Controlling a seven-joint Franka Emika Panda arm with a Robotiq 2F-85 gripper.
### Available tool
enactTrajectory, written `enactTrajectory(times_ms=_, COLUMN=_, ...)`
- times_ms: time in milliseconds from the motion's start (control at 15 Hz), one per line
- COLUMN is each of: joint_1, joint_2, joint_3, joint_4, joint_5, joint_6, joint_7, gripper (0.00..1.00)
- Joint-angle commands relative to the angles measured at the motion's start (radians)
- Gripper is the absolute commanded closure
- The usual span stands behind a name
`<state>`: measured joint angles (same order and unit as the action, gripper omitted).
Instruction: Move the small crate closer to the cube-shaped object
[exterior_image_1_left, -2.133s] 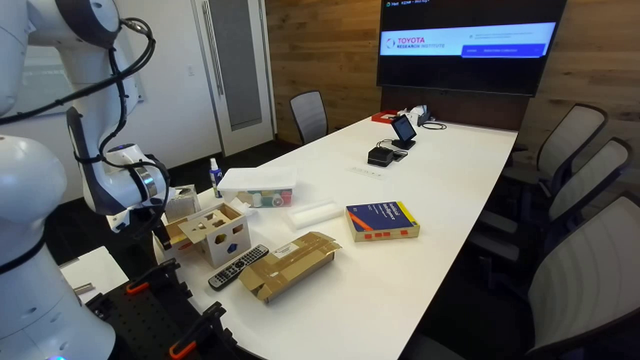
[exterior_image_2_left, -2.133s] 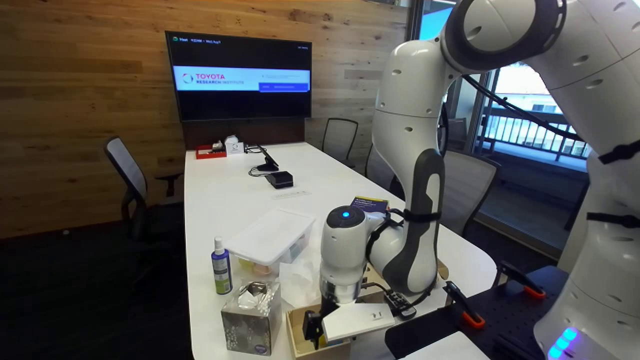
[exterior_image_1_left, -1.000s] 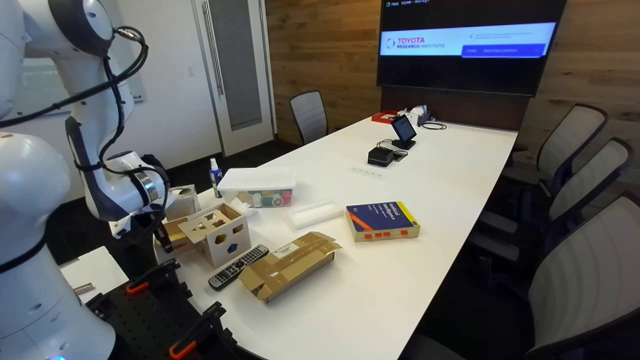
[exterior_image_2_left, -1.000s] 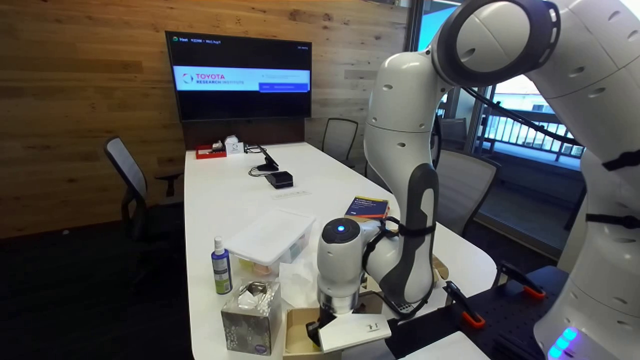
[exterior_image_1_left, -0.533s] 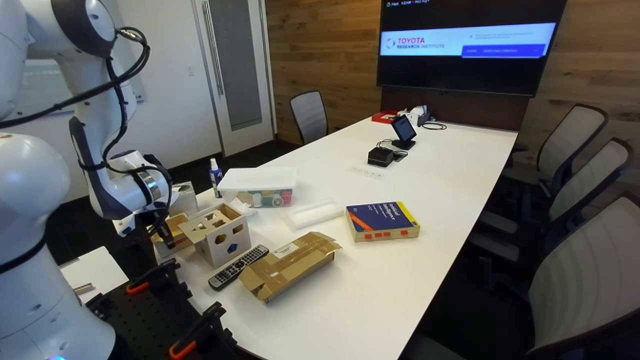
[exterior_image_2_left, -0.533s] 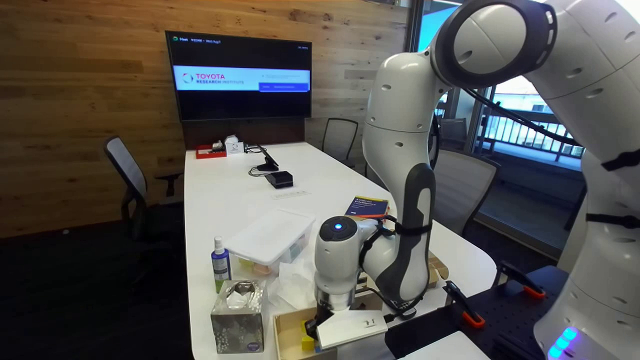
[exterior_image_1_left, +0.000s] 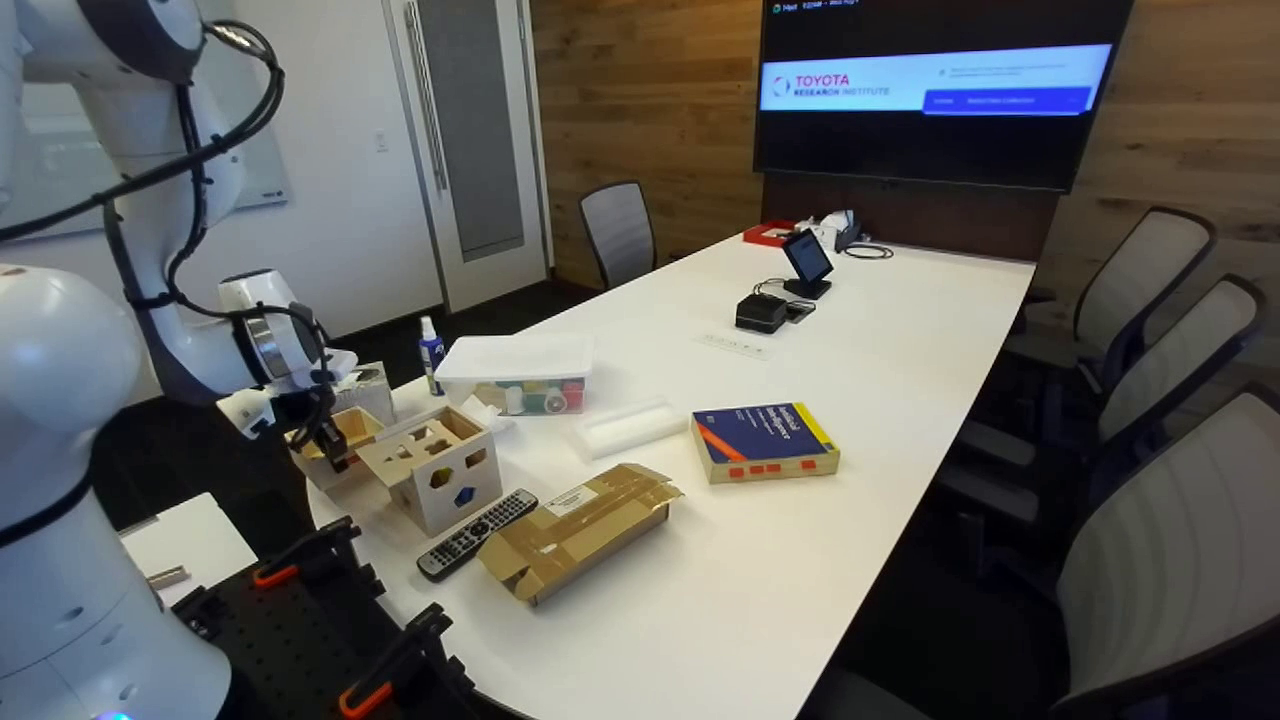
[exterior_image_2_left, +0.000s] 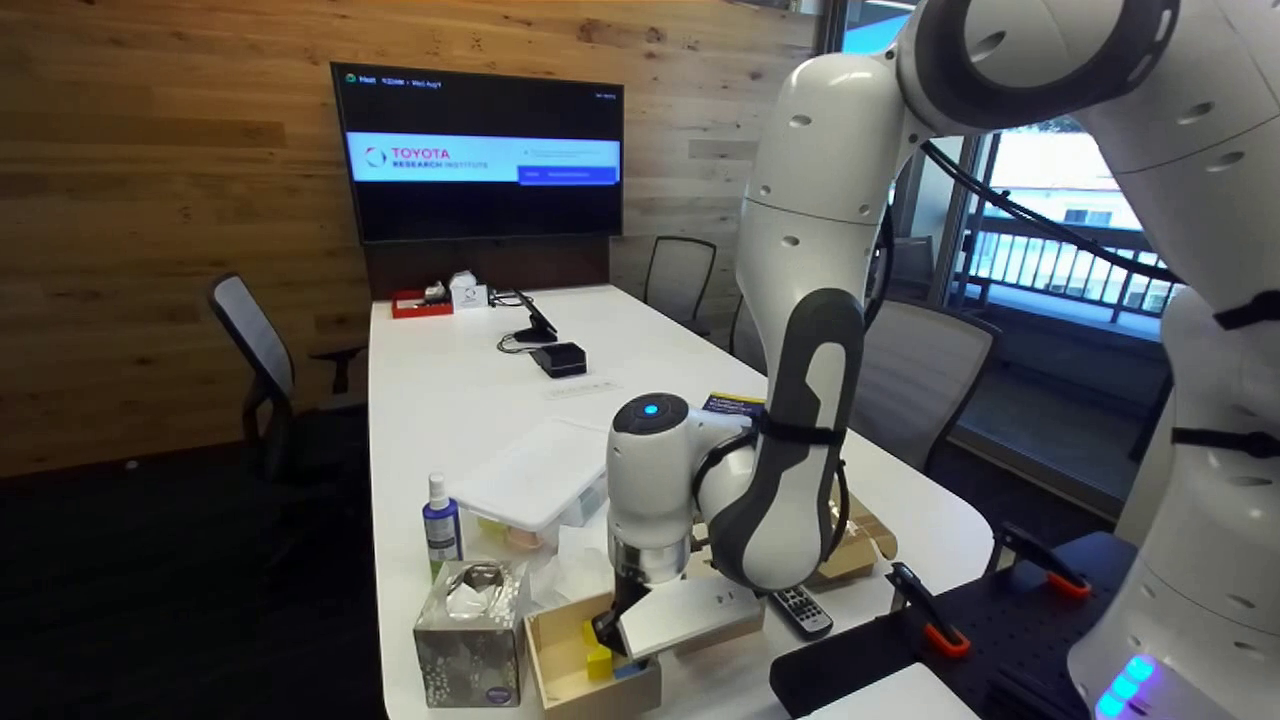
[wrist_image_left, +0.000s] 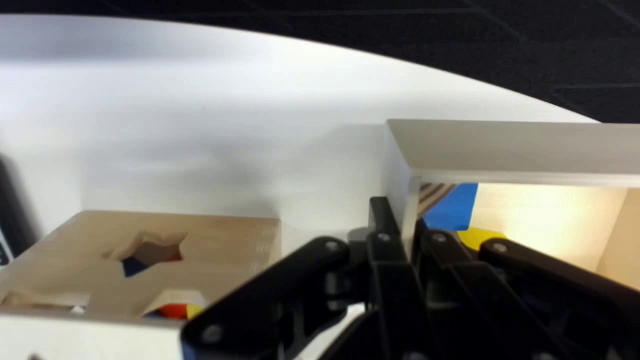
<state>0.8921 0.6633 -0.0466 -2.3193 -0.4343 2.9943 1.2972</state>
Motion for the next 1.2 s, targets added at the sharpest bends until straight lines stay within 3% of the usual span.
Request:
enactTrajectory(times_ms=0, joint_1=0.084, joint_2=-0.191, joint_3=-0.064, joint_4=-0.087, joint_5=0.078, joint_6=-0.112, joint_7=-0.092, gripper=0.98)
enactTrajectory(times_ms=200, joint_1=0.138, joint_2=-0.291, joint_3=-0.154, joint_4=-0.104, joint_5=0.013, joint_6=-0.175, joint_7=-0.086, gripper=0.98)
enactTrajectory(times_ms=333, joint_1=0.138, joint_2=-0.333, joint_3=-0.221, joint_4=-0.108, joint_5=-0.078, joint_6=-0.176, joint_7=-0.092, gripper=0.98)
enactTrajectory(times_ms=600, joint_1=0.036, joint_2=-0.368, joint_3=-0.302, joint_4=-0.110, joint_5=-0.272, joint_6=-0.094, joint_7=-0.098, gripper=0.98)
enactTrajectory(times_ms=733, joint_1=0.005, joint_2=-0.360, joint_3=-0.371, joint_4=-0.107, joint_5=-0.316, joint_6=-0.027, joint_7=-0.135, gripper=0.98)
enactTrajectory(times_ms=933, joint_1=-0.084, joint_2=-0.340, joint_3=-0.410, joint_4=-0.099, joint_5=-0.338, joint_6=0.063, joint_7=-0.225, gripper=0.98)
enactTrajectory(times_ms=1133, joint_1=-0.188, joint_2=-0.326, joint_3=-0.398, joint_4=-0.119, joint_5=-0.318, joint_6=0.134, joint_7=-0.322, gripper=0.98)
